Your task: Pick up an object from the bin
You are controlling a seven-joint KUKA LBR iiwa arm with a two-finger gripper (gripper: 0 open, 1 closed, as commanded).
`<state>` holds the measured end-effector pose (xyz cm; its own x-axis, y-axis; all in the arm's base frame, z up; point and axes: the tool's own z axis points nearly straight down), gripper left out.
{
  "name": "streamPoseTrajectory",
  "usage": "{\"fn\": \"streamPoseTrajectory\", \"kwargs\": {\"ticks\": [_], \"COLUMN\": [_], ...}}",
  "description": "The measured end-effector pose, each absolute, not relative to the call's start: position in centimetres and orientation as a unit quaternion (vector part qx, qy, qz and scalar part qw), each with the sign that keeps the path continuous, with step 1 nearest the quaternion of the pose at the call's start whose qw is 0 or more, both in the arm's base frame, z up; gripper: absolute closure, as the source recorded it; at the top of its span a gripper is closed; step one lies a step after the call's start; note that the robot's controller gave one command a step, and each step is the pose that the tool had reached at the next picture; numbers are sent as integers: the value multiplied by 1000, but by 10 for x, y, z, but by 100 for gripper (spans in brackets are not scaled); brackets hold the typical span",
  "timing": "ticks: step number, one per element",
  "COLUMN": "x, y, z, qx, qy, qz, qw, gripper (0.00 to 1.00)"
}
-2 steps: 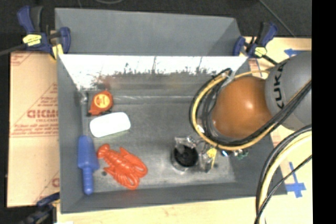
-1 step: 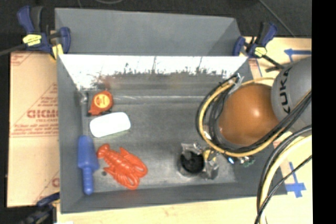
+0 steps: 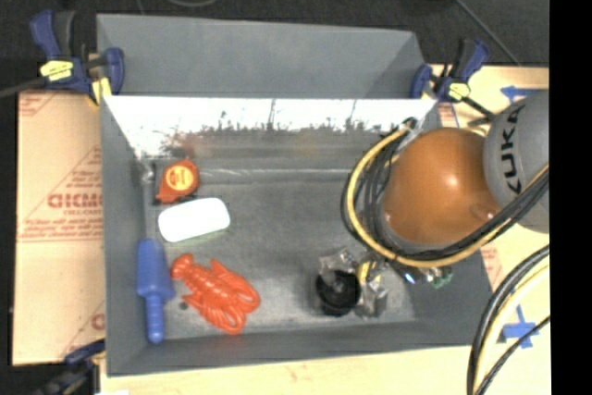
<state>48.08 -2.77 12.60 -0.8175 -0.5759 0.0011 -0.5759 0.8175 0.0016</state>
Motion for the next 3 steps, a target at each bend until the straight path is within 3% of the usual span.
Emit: {"fn": "streamPoseTrajectory", "kwargs": {"ticks": [1, 2, 3], "x": [497, 495, 506], "y": [-18, 1, -16], "z": [138, 123, 184], "qx": [290, 288, 298], "qy": [-957, -958, -955], "qz": [2, -1, -1], "qw": [-7, 2, 1], "gripper": [100, 100, 100]}}
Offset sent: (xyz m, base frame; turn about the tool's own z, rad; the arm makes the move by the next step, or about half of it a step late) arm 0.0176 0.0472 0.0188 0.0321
